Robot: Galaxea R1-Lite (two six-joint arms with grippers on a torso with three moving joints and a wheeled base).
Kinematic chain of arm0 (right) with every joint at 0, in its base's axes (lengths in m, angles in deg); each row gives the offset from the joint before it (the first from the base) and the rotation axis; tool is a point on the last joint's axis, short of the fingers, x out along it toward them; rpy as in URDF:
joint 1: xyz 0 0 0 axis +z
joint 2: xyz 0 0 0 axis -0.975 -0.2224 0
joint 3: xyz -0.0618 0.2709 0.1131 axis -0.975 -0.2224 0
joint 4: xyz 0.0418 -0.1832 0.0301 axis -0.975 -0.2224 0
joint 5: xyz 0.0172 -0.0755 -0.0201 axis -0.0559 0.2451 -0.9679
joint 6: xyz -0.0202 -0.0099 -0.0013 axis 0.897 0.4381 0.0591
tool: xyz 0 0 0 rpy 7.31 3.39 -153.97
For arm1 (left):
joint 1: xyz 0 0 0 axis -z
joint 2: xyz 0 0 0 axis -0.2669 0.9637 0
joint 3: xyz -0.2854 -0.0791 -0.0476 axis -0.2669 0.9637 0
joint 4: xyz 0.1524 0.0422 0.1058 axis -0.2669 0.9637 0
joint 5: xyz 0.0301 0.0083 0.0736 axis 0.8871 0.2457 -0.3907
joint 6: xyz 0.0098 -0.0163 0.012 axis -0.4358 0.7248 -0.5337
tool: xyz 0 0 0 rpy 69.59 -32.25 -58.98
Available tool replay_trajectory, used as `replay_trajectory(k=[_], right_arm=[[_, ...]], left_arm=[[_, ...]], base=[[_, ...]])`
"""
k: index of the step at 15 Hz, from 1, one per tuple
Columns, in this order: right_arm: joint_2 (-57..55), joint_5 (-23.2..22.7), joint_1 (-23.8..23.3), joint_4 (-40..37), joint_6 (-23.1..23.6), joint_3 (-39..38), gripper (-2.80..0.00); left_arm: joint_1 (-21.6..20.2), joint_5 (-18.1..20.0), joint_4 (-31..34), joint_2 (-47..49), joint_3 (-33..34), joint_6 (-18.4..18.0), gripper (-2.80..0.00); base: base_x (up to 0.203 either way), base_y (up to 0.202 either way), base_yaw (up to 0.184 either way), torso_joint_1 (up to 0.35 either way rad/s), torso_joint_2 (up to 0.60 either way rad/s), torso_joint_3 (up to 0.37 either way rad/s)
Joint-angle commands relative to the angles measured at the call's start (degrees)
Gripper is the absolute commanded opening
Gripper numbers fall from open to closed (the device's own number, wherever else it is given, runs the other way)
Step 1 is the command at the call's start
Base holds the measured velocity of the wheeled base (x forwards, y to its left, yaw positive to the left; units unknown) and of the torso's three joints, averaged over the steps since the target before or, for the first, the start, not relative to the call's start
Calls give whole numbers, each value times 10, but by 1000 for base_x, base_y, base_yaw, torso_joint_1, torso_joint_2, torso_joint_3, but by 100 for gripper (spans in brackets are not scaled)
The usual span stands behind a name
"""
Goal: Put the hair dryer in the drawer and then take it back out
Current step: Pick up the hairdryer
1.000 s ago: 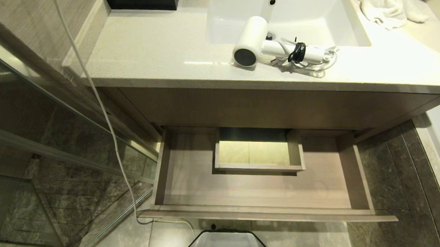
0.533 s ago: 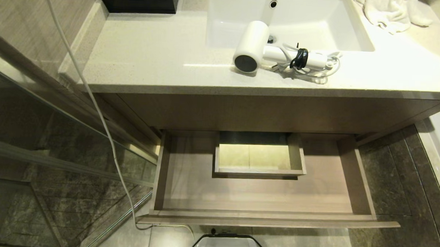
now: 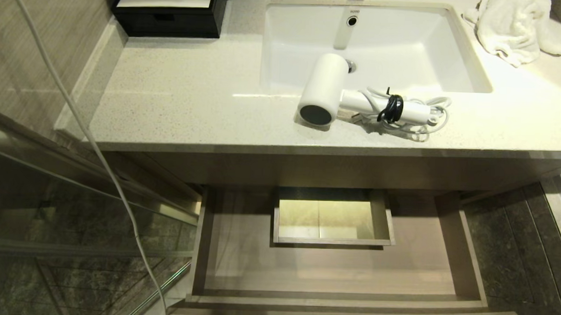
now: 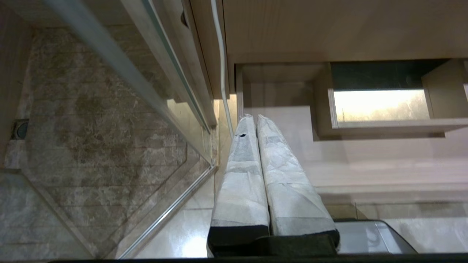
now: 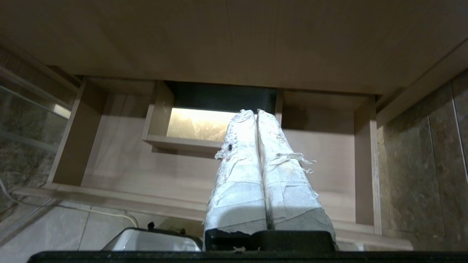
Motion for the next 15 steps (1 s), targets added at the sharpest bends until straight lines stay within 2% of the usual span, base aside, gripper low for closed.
replay_trajectory(k=[1, 8, 15], right_arm=[[22, 0, 0, 1, 1, -23, -280], [22, 0, 0, 1, 1, -23, -280], [22, -4, 0, 0, 3, -23, -280]], left_arm=[[0, 0, 0, 0, 1, 0, -280], [0, 0, 0, 0, 1, 0, -280], [1, 0, 0, 0, 0, 0, -280]], base=[[0, 0, 0, 316, -120, 188], [0, 0, 0, 335, -180, 153], [0, 0, 0, 387, -304, 70]])
